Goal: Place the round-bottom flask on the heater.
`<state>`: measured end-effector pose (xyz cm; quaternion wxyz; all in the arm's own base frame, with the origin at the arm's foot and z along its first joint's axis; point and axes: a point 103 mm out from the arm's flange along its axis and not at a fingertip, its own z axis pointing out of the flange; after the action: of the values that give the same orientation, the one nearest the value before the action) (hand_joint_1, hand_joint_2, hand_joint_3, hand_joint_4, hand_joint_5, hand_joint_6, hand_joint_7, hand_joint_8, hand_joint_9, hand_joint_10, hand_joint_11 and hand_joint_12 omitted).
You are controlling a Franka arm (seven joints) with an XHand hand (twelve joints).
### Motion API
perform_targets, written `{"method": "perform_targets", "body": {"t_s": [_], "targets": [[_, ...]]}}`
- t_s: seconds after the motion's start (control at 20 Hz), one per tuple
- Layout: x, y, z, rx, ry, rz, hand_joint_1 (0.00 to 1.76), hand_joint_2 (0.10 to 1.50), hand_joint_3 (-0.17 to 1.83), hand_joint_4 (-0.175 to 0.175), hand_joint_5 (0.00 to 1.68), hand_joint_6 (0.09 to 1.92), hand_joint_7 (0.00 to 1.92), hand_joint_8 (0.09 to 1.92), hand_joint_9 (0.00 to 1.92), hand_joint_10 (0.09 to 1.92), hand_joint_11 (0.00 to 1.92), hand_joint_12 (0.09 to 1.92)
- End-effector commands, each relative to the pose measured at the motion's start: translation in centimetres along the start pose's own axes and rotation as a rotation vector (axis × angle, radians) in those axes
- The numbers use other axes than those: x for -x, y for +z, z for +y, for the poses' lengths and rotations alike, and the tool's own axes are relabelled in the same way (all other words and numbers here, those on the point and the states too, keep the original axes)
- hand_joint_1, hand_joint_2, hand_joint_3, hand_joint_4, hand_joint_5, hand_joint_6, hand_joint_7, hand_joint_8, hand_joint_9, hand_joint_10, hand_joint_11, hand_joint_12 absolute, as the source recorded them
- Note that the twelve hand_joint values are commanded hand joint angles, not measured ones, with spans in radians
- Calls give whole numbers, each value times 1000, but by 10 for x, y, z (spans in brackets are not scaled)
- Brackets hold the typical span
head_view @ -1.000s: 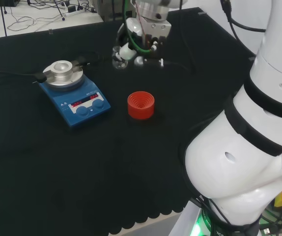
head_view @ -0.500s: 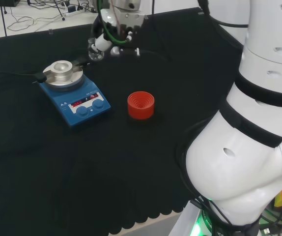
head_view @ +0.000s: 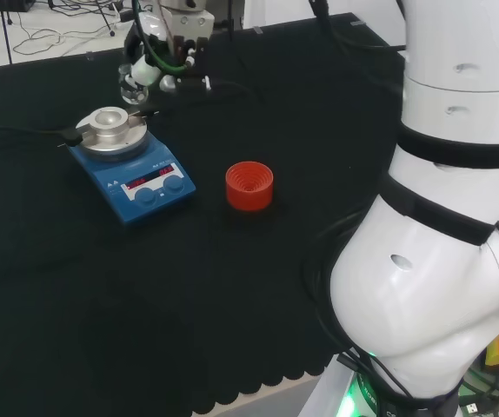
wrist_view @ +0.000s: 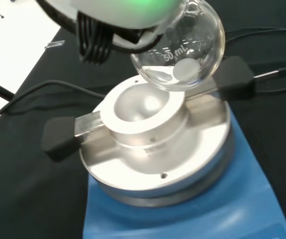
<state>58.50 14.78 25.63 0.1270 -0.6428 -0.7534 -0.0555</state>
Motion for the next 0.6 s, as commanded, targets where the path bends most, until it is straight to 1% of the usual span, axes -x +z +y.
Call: {"method": "perform_targets", "body": {"t_s": [0.05,0.6], "targets": [[-25,15,23,-48,-48,-11,1118,660,780,57,1143,960,372,671,670,596,369,1332],[-28,35,45,-84,-55,-9,1119,659,783,51,1143,961,372,672,670,596,370,1332]]}}
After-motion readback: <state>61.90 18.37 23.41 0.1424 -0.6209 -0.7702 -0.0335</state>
